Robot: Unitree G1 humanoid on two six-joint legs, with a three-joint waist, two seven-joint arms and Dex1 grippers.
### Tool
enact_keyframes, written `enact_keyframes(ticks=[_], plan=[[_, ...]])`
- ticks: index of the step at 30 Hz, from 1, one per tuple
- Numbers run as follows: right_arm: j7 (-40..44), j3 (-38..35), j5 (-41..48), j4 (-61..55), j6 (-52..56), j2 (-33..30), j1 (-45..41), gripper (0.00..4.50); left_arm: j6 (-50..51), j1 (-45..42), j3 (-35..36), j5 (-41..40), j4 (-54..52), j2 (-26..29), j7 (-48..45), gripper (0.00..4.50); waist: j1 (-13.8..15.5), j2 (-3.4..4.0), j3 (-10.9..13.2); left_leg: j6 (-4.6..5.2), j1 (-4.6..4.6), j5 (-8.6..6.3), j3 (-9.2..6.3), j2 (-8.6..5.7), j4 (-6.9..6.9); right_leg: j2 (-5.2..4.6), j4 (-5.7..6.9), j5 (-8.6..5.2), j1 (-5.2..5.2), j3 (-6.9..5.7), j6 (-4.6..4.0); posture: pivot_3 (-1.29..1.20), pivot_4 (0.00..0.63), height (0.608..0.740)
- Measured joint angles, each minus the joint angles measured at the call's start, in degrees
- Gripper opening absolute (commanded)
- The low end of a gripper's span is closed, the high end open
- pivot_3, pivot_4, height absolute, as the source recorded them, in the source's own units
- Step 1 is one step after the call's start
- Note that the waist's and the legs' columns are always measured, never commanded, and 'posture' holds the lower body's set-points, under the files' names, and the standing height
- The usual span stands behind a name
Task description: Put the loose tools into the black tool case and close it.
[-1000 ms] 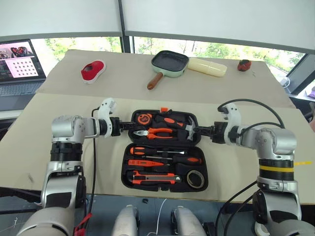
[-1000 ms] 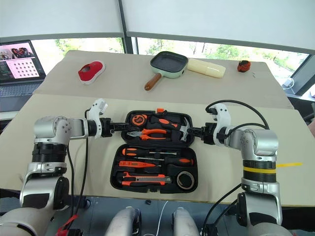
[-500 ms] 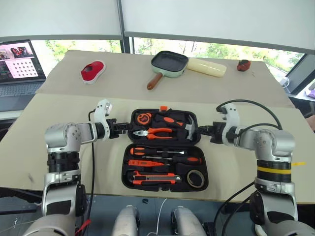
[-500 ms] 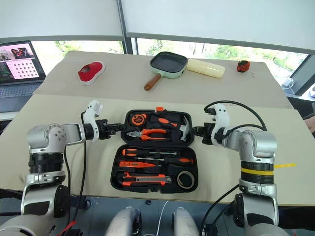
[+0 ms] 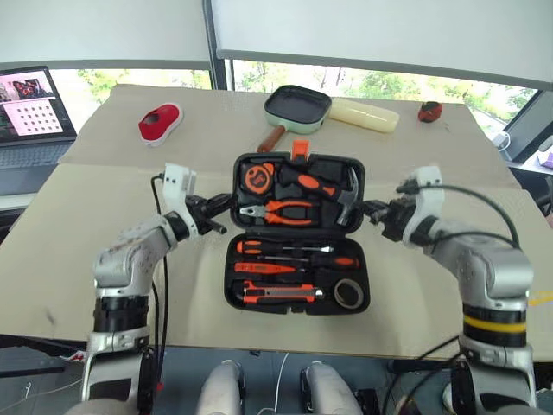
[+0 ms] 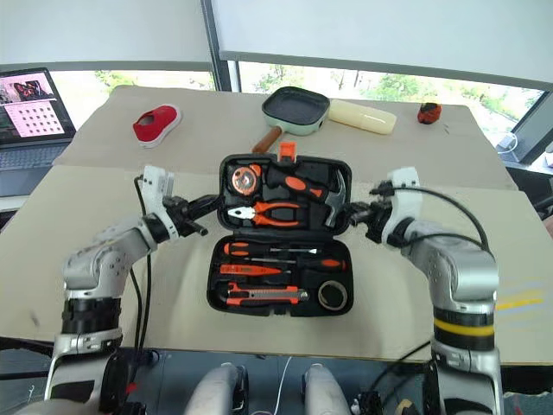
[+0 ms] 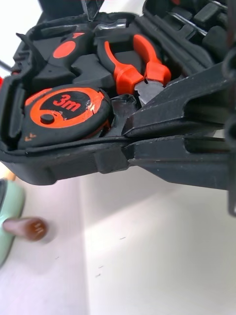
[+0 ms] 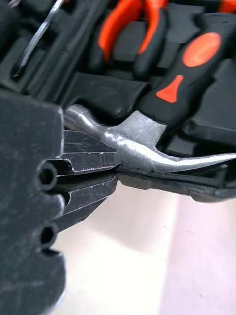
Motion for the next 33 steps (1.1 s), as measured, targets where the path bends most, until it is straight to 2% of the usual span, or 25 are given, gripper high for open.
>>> enact_keyframes(ticks=[2,12,17,19,20,22,24,26,28,30,31,33], plan=[[0.94,0.64,-1.68,-2.17,-5.52,-0.41,3.71,0.04,-2.65,1.91,-0.55,0.73,-1.83,0.47,-0.06,0.05,-0.01,0.00,-0.01,0.00,0.06,-0.01,0.02,0.01,0.02,0.00,-0.36,0.00,0.10,0.00,0.01,0.00,0.150,0.740],[4.07,2.96,-11.13,-3.78,-33.29,-3.17,15.51,0.04,-24.19,12.88,-3.53,10.25,-8.64,2.22,1.93,0.05,-0.08,0.02,-0.04,0.00,0.29,-0.02,0.05,0.05,0.01,0.03,-0.34,0.02,0.28,0.00,-0.02,0.00,0.150,0.740],[5.28,2.91,-14.89,-5.02,-46.07,-5.64,22.30,0.04,-28.64,18.03,-3.60,11.46,-12.29,3.29,3.25,0.05,-0.14,0.05,-0.12,0.00,0.53,-0.03,0.11,0.12,-0.01,0.07,-0.34,0.02,0.45,0.03,-0.02,0.00,0.150,0.740],[6.32,2.74,-17.64,-6.02,-53.94,-8.20,26.81,0.00,-28.61,21.61,-2.83,11.28,-15.51,4.11,3.60,0.73,-0.27,0.14,-0.19,-0.04,0.72,-0.06,0.19,0.16,-0.07,0.09,-0.34,0.01,0.55,0.11,-0.04,0.00,0.150,0.740],[6.99,2.51,-19.04,-6.57,-57.99,-9.56,29.18,0.37,-27.98,23.74,-2.11,11.24,-16.97,4.41,3.97,0.94,-0.33,0.20,-0.22,-0.05,0.84,-0.09,0.22,0.19,-0.08,0.10,-0.34,-0.01,0.64,0.14,-0.06,0.00,0.150,0.740],[8.62,1.85,-21.03,-7.80,-65.17,-11.57,33.86,0.98,-26.34,28.27,-0.94,10.86,-18.64,5.15,4.35,1.72,-0.41,0.20,-0.22,-0.09,1.17,-0.13,0.26,0.27,-0.15,0.17,-0.36,-0.09,0.94,0.16,-0.13,0.00,0.150,0.740],[11.36,0.64,-21.77,-9.26,-72.49,-13.53,42.04,1.69,-24.79,35.54,1.79,10.35,-21.83,6.05,4.51,2.50,-0.29,0.16,-0.20,-0.14,1.27,-0.16,0.24,0.33,-0.16,0.18,-0.38,-0.16,1.07,0.09,-0.20,0.00,0.150,0.740],[13.04,-0.58,-22.35,-9.43,-76.73,-14.38,47.34,2.33,-24.06,41.02,4.44,10.10,-23.74,7.36,3.93,3.11,-0.16,0.15,-0.19,-0.15,1.40,-0.17,0.26,0.32,-0.12,0.12,-0.42,-0.27,1.20,0.08,-0.21,0.00,0.150,0.740],[14.47,-3.61,-21.81,-10.87,-78.02,-15.62,52.04,3.08,-23.88,45.84,7.25,8.52,-25.72,9.86,1.79,3.91,-0.03,0.12,-0.19,-0.16,1.55,-0.17,0.31,0.38,-0.08,0.02,-0.44,-0.53,1.29,0.09,-0.48,0.00,0.150,0.740],[17.92,-6.21,-18.36,-13.20,-75.69,-18.55,58.23,3.11,-21.08,49.33,12.51,4.90,-26.55,13.46,-1.58,4.49,0.17,0.04,-0.22,-0.47,1.70,-0.35,0.31,0.44,-0.08,-0.05,-0.45,-0.67,1.23,0.06,-0.36,0.00,0.150,0.740],[19.55,-6.73,-16.79,-14.08,-74.30,-19.85,60.12,3.11,-19.55,50.21,15.04,3.58,-26.37,15.33,-2.95,4.49,0.31,0.00,-0.21,-0.58,1.88,-0.41,0.27,0.47,-0.08,-0.08,-0.47,-0.70,1.29,0.03,-0.39,0.00,0.150,0.740],[22.39,-6.76,-14.12,-15.64,-71.33,-21.89,62.47,2.58,-18.38,50.58,16.90,1.83,-25.47,18.50,-6.30,4.50,0.49,-0.07,-0.23,-0.64,2.05,-0.45,0.12,0.48,-0.08,-0.16,-0.47,-0.78,1.34,0.07,-0.55,0.00,0.150,0.740]])
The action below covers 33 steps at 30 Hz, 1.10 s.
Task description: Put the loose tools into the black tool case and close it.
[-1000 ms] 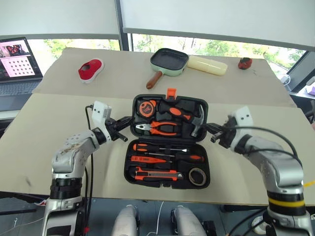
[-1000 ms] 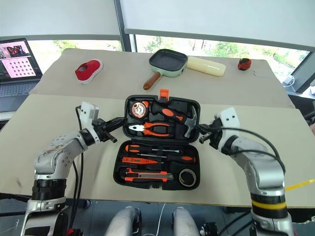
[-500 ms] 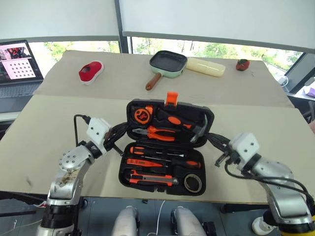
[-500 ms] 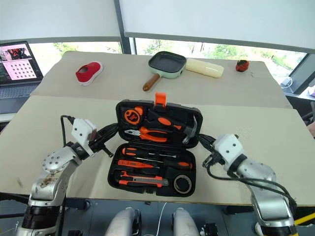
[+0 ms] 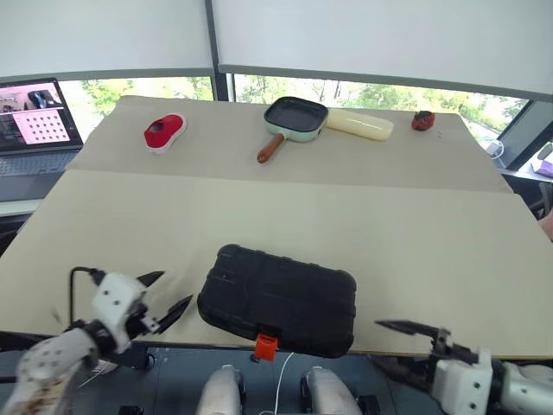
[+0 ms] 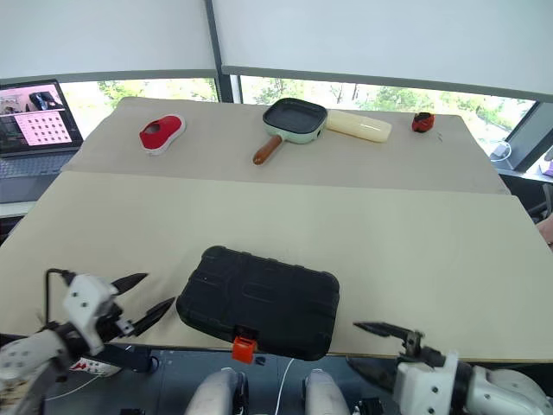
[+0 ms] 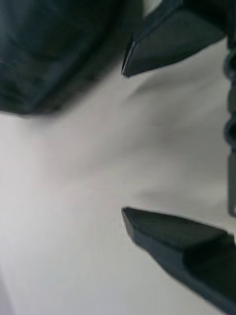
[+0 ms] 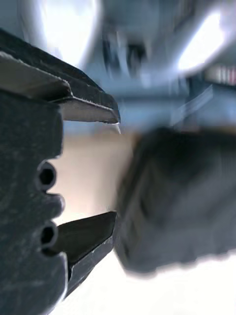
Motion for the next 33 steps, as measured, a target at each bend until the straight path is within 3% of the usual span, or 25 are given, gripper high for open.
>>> enact_keyframes(ticks=[4,6,8,12,13,16,20,25,33], plan=[[3.73,2.23,3.64,-2.01,5.66,-2.58,-1.26,1.31,-1.68,-0.41,-2.95,0.26,3.69,5.37,-8.16,4.50,-0.05,-0.02,-0.02,-0.02,0.02,-0.02,0.03,-0.01,0.00,-0.08,-0.04,-0.03,-0.03,0.10,-0.14,0.00,0.150,0.740],[5.81,5.25,3.57,-2.03,7.71,-4.20,-3.98,0.62,-3.97,-3.98,-7.44,2.63,7.45,7.83,-11.28,3.98,0.18,-0.08,-0.01,-0.01,0.02,-0.02,0.05,-0.04,-0.02,-0.05,-0.05,-0.03,-0.05,0.08,-0.15,0.00,0.150,0.740],[7.64,9.23,3.34,-2.11,9.66,-5.04,-7.70,0.02,-5.87,-13.37,-12.22,5.32,14.31,8.37,-12.40,3.38,0.93,-0.07,0.02,-0.01,-0.03,-0.01,0.07,-0.06,-0.01,0.01,-0.05,0.01,-0.08,0.04,-0.20,0.00,0.150,0.740],[9.09,13.94,3.14,-2.49,12.18,-5.49,-11.32,0.00,-8.32,-29.40,-16.56,8.64,26.01,8.25,-12.38,1.89,1.26,-0.22,0.00,0.03,-0.17,0.02,0.34,-0.10,0.01,0.09,-0.04,0.18,-0.09,-0.09,-0.35,0.00,0.150,0.740],[9.28,14.53,3.10,-2.61,12.64,-5.38,-11.95,0.00,-8.70,-32.77,-17.42,9.02,28.51,8.08,-12.45,1.41,1.09,-0.26,-0.02,0.41,-0.30,0.22,0.41,-0.10,0.01,0.08,-0.05,0.28,-0.01,-0.07,-0.35,0.00,0.150,0.740],[9.26,16.43,2.50,-2.59,13.61,-5.03,-13.25,0.00,-10.29,-42.95,-21.66,11.13,35.58,4.47,-12.57,0.41,1.01,-0.26,-0.02,0.50,-0.55,0.25,0.42,-0.13,0.03,0.18,-0.04,0.61,-0.09,-0.06,0.29,0.00,0.150,0.740],[8.42,18.83,1.29,-2.38,13.91,-2.91,-17.13,0.00,-12.06,-54.07,-29.32,14.33,42.16,-3.11,-12.90,0.41,1.10,-0.30,0.00,0.50,-0.69,0.25,0.32,-0.16,0.08,0.28,-0.02,0.60,-0.10,-0.08,0.34,0.00,0.150,0.740],[5.48,20.54,-0.48,-0.04,15.92,1.33,-22.29,0.00,-13.41,-57.75,-34.66,15.61,44.21,-7.36,-16.12,0.41,0.41,-0.31,0.01,0.49,-0.72,0.25,0.30,-0.14,0.11,0.34,0.01,0.60,-0.13,-0.03,0.35,0.00,0.150,0.740],[-2.86,16.00,1.28,3.69,27.72,8.38,-30.35,0.00,-11.28,-56.40,-37.18,15.19,40.05,-4.19,-25.27,0.41,0.29,-0.28,0.03,0.47,-0.74,0.26,0.28,-0.14,0.13,0.32,0.04,0.61,-0.14,-0.03,0.35,0.00,0.150,0.740]])
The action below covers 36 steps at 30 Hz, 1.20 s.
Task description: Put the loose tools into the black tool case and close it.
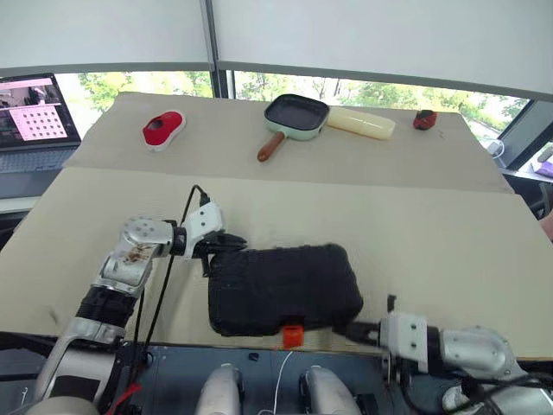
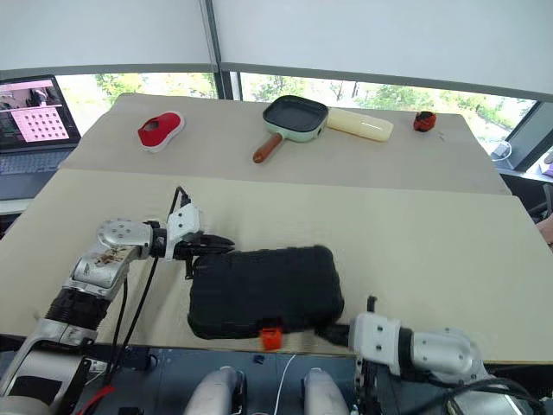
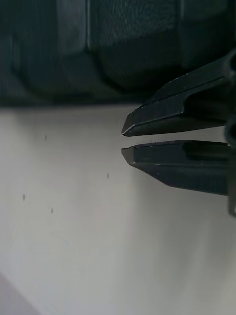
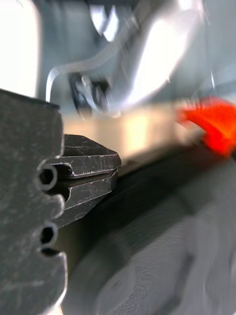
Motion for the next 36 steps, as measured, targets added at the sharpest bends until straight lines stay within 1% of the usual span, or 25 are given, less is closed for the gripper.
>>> enact_keyframes(ticks=[2,4,8,10,14,18,20,22,23,25,26,30,31,36], plan=[[-2.67,-1.71,0.28,1.08,3.76,1.38,-2.45,0.00,3.60,1.59,-0.01,-1.64,-3.81,1.64,-1.82,0.41,-0.08,0.02,0.00,0.00,-0.01,0.00,0.02,0.00,0.00,-0.01,0.00,0.00,-0.01,0.01,0.00,0.00,0.150,0.740],[-4.45,-3.06,0.17,3.08,5.86,1.68,-4.14,0.00,7.17,3.39,-0.16,-3.85,-8.16,2.11,-3.34,0.41,-0.08,0.05,0.02,0.01,-0.04,0.00,0.02,-0.02,0.00,-0.04,0.00,-0.01,-0.04,0.01,0.01,0.00,0.150,0.740],[-4.59,-3.95,0.20,4.36,6.93,1.46,-4.67,0.00,10.36,4.48,0.07,-6.00,-12.87,2.12,-3.24,0.41,0.40,0.07,0.03,0.01,-0.07,0.00,-0.05,-0.01,0.00,0.00,0.01,-0.01,-0.05,-0.04,0.01,0.00,0.150,0.740],[-3.60,-4.52,0.90,4.29,7.37,0.71,-4.48,0.00,12.27,4.14,1.03,-7.55,-13.85,2.12,-2.68,0.41,0.40,0.08,0.03,0.01,-0.07,0.00,-0.05,-0.01,0.01,-0.01,0.01,-0.01,-0.05,-0.03,0.01,0.00,0.150,0.740],[1.21,-6.92,3.34,3.82,7.63,-3.59,-1.12,0.00,17.59,0.36,3.85,-11.29,-14.96,2.26,-1.49,0.41,0.74,0.07,0.03,0.02,-0.09,0.01,-0.12,-0.04,0.02,-0.01,-0.01,-0.02,-0.02,-0.06,0.03,0.00,0.150,0.740],[4.58,-7.04,3.68,3.31,7.55,-6.05,2.09,0.00,17.37,-1.58,1.90,-11.79,-18.39,2.22,-3.46,0.41,0.56,0.11,0.02,0.02,-0.08,0.01,-0.11,-0.08,0.02,-0.02,-0.02,-0.02,0.01,-0.03,0.05,0.00,0.150,0.740],[5.39,-7.00,3.71,2.98,7.54,-6.58,2.82,0.00,15.51,-1.57,-0.59,-10.74,-18.53,1.90,-4.57,0.41,0.31,0.12,0.02,0.02,-0.07,0.01,-0.14,-0.05,0.02,0.03,-0.01,-0.02,0.01,-0.02,0.05,0.00,0.150,0.740],[5.79,-6.11,3.50,1.58,7.55,-6.81,3.00,0.00,8.47,-1.89,-5.25,-5.94,-16.18,0.52,-5.45,0.41,0.39,0.16,-0.01,0.02,-0.02,0.01,-0.15,-0.08,0.02,0.03,-0.01,-0.02,0.07,-0.02,0.05,0.00,0.150,0.740],[5.75,-5.70,3.38,0.97,7.55,-6.78,2.99,0.00,5.89,-1.93,-6.65,-4.89,-15.05,-0.37,-5.54,0.41,0.46,0.16,0.00,0.02,-0.04,0.01,-0.15,-0.08,0.02,0.03,-0.01,-0.02,0.05,-0.02,0.05,0.00,0.150,0.740],[4.75,-3.93,2.40,-0.35,7.97,-6.42,2.36,0.00,-1.08,-4.08,-9.81,-1.51,-12.47,-3.46,-5.41,0.41,0.72,0.09,-0.05,0.02,-0.03,0.01,-0.16,-0.11,0.09,0.01,-0.03,-0.02,0.11,-0.02,0.05,0.00,0.150,0.740],[4.62,-3.76,2.35,-0.58,8.09,-6.30,2.24,0.00,-2.27,-4.48,-10.38,-0.99,-11.78,-3.73,-5.37,0.41,0.74,0.12,-0.07,0.02,-0.03,0.01,-0.15,-0.12,0.09,0.00,-0.03,-0.01,0.11,0.01,0.06,0.00,0.150,0.740],[3.55,-2.22,1.38,-0.74,9.00,-6.19,1.99,0.00,-15.26,-5.80,-12.45,2.78,-7.40,-3.96,-5.48,0.41,0.71,0.20,-0.17,0.02,0.08,0.01,-0.16,-0.10,0.09,0.00,-0.04,-0.01,0.20,0.02,0.06,0.00,0.150,0.740],[3.09,-1.37,1.08,-0.81,9.70,-5.95,1.47,0.00,-19.12,-6.27,-12.95,3.76,-6.01,-3.99,-5.34,0.41,0.70,0.26,-0.24,0.02,0.27,0.01,-0.15,-0.10,0.09,0.00,-0.04,-0.02,0.39,0.02,0.06,0.00,0.150,0.740],[1.44,0.39,-0.24,-1.16,11.02,-4.91,-0.48,0.00,-21.92,-6.80,-13.02,4.43,-3.15,-5.10,-5.30,0.41,0.67,0.37,-0.33,0.01,0.75,0.00,-0.14,-0.07,0.08,-0.01,-0.06,-0.26,0.85,0.01,0.28,0.00,0.150,0.740]])
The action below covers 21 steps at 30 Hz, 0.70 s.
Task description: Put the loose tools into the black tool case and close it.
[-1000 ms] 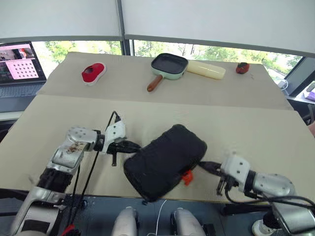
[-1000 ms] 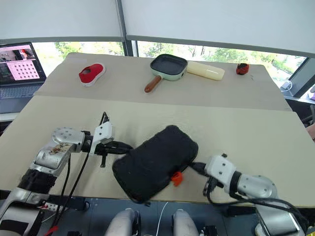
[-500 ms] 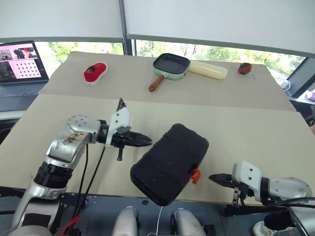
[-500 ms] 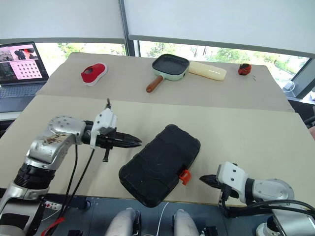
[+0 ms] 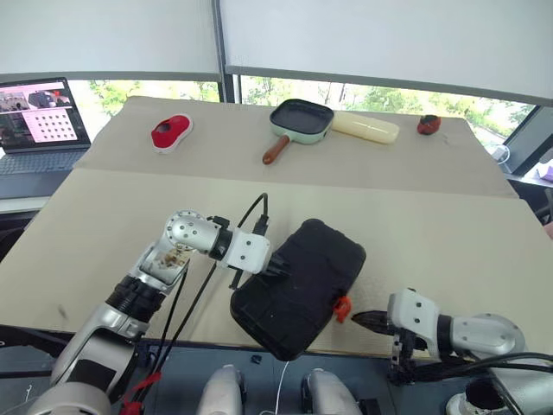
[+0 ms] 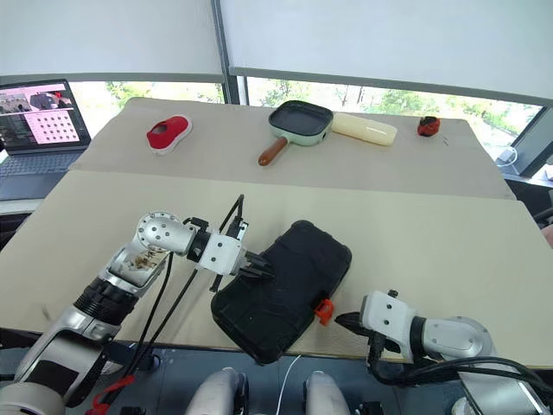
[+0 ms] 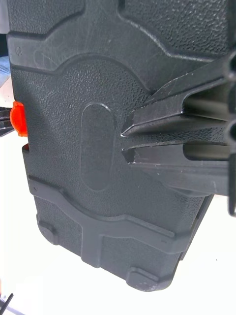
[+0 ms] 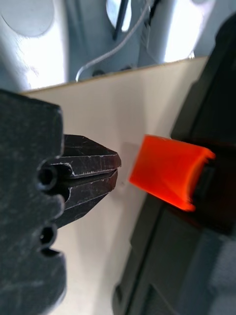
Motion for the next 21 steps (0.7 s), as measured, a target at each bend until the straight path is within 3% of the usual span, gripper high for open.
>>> enact_keyframes(ticks=[13,21], plan=[[-1.76,5.84,-2.01,2.73,3.99,4.67,-7.17,0.00,2.43,-1.25,0.22,0.20,1.95,-2.22,0.17,0.41,-0.55,0.02,-0.04,0.00,0.00,0.00,-0.01,0.07,-0.01,0.05,0.00,0.09,-0.02,0.00,-0.05,0.00,0.150,0.740],[0.26,1.94,4.82,-0.51,11.66,3.60,-6.42,0.00,2.23,-1.57,0.31,0.48,2.58,-3.00,0.53,0.41,-0.58,0.05,-0.04,0.00,-0.03,0.00,-0.01,0.03,-0.01,0.01,0.00,0.15,-0.02,0.00,-0.15,0.00,0.150,0.740]])
